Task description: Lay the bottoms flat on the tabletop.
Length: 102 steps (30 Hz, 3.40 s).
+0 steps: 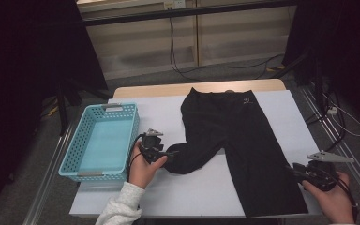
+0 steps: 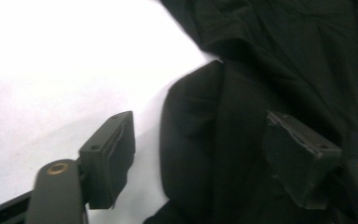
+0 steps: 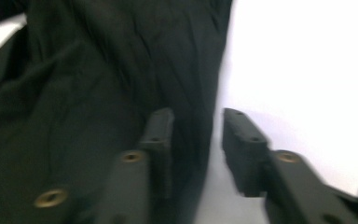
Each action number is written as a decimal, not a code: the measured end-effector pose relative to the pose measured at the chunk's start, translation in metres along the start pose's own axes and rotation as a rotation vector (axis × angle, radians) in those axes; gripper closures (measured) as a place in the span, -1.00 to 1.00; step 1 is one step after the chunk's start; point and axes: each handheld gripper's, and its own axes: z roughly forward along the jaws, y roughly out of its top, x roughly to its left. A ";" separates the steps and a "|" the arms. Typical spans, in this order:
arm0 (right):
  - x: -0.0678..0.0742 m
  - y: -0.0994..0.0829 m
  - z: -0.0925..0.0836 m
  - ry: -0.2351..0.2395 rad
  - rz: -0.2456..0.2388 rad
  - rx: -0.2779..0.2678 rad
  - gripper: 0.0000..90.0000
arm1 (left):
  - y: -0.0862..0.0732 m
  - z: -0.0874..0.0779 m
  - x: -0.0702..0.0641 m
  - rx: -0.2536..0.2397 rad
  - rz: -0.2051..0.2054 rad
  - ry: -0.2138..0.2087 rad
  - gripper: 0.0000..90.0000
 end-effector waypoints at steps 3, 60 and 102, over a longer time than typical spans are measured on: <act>0.007 0.004 0.000 0.008 -0.028 -0.021 0.23 | -0.002 0.001 0.002 0.006 -0.008 -0.002 -0.21; 0.086 0.036 0.033 0.209 -0.208 -0.083 -0.31 | 0.010 -0.019 -0.061 0.047 0.019 -0.279 0.98; 0.108 0.038 0.041 0.274 -0.271 -0.069 -0.32 | -0.019 -0.007 -0.003 0.062 0.064 -0.003 0.05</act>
